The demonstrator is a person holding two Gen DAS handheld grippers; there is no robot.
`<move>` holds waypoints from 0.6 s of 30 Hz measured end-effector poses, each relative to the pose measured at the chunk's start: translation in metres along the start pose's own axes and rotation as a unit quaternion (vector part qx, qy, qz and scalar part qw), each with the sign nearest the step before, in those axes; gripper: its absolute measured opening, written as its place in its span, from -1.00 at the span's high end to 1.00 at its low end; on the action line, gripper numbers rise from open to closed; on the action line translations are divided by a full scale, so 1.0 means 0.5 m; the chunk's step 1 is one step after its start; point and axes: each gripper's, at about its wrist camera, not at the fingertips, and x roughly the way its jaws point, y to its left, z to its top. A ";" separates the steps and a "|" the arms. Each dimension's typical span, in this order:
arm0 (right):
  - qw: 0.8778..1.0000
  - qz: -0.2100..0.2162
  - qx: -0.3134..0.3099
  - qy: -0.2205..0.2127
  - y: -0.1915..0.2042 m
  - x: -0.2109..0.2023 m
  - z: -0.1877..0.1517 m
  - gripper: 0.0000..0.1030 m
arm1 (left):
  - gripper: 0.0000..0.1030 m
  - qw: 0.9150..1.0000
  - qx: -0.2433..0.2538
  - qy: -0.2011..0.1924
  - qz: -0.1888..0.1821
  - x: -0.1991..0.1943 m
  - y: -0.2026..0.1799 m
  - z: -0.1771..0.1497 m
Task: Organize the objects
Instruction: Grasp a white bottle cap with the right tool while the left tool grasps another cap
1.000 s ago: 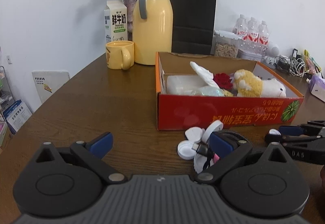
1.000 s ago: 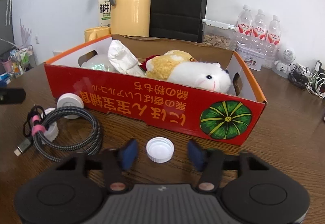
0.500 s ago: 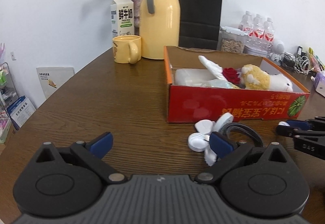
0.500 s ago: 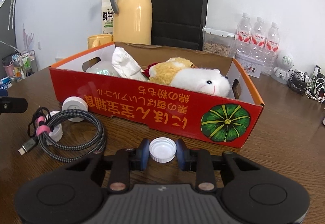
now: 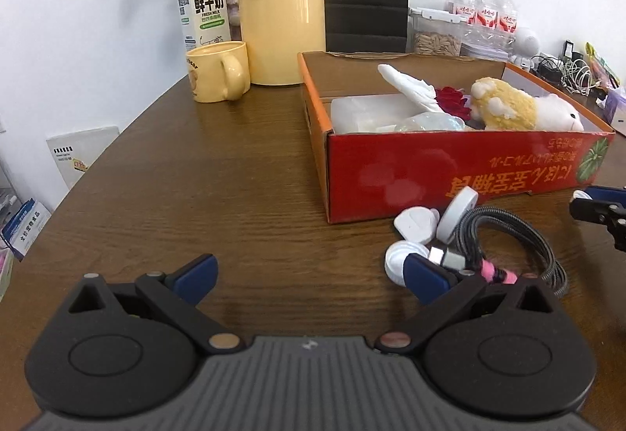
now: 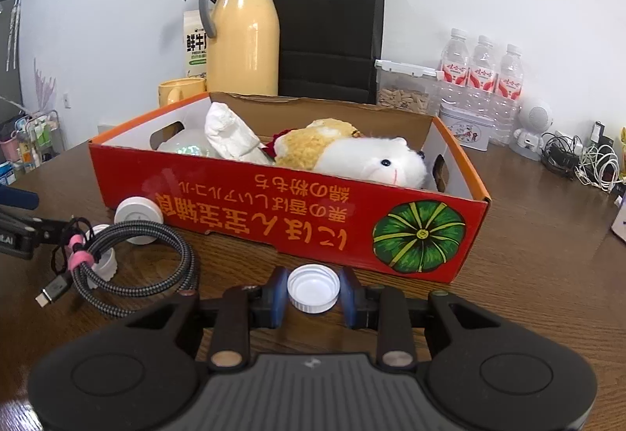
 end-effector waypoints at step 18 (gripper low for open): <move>1.000 -0.002 0.003 0.004 0.000 0.002 0.000 0.47 | 0.19 0.997 0.017 -0.008 -0.079 0.022 -0.027 -0.001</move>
